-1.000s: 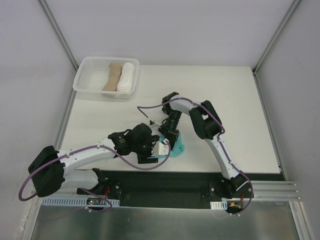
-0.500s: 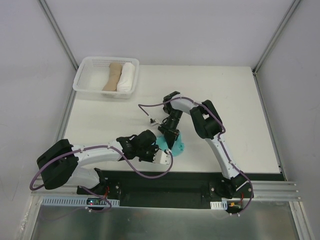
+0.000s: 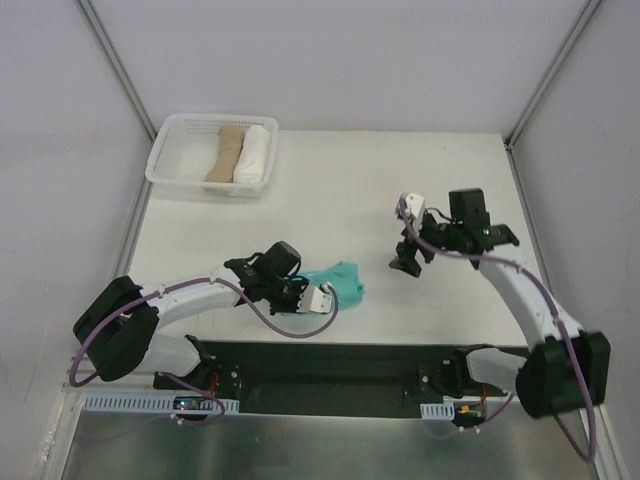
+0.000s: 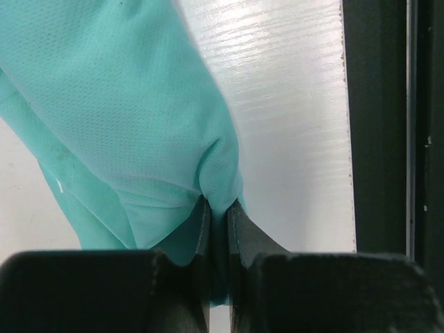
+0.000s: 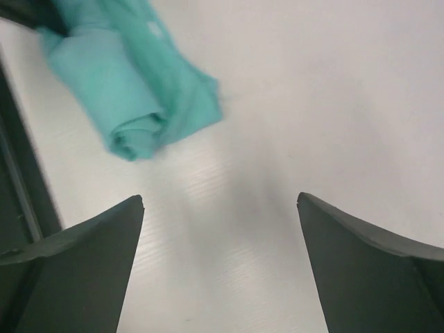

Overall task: Roll the t-shirts
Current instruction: Roll the T-shirt to the center of the board.

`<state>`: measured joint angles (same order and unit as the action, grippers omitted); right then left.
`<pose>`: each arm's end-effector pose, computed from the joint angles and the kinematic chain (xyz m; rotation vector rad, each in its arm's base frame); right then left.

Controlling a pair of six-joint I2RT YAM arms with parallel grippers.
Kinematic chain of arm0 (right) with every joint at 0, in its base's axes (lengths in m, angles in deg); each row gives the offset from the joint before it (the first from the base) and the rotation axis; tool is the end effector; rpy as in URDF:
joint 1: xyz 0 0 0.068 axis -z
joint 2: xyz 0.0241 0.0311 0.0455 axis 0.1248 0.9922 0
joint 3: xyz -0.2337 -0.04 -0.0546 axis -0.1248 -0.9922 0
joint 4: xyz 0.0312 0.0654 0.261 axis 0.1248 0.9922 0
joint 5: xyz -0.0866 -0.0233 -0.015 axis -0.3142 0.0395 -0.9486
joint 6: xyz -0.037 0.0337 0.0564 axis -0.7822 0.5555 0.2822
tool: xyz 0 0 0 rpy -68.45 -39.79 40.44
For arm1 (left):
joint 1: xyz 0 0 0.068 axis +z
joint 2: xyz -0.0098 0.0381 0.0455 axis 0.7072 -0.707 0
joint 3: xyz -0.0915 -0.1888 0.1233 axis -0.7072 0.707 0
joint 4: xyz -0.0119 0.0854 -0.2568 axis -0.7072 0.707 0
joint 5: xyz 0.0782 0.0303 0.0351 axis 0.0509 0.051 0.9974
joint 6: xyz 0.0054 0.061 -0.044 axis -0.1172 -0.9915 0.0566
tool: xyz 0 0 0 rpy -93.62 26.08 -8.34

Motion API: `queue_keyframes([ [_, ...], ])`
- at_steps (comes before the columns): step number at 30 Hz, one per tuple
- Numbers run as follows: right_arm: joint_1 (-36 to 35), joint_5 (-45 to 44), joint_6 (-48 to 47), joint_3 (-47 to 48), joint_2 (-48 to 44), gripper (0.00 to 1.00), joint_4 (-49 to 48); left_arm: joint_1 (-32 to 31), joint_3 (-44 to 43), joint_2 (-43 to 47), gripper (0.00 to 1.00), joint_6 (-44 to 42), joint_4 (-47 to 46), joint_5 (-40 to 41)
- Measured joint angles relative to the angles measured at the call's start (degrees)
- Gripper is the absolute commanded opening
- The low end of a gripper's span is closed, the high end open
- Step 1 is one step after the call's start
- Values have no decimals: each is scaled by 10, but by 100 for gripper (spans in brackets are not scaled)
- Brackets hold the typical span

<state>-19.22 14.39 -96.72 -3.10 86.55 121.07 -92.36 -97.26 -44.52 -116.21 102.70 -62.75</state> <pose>0.2774 0.1020 0.2234 -1.4966 1.6273 0.4506 0.1691 -0.2227 0.1195 1.9597 1.4983 -0.5187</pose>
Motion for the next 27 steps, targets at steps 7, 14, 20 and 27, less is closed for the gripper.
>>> queue_keyframes([
  [7,-158,9,-109,-79,-14,96,-58,30,-33,-20,0,6,42,-64],
  [14,-270,-45,-179,-229,-78,96,-155,46,-61,-35,0,29,62,-113],
  [20,-318,-71,-195,-227,-62,96,-252,50,-69,-43,0,43,74,-134],
  [27,-336,-121,-196,-226,-24,96,-299,55,-77,-51,0,49,84,-144],
])
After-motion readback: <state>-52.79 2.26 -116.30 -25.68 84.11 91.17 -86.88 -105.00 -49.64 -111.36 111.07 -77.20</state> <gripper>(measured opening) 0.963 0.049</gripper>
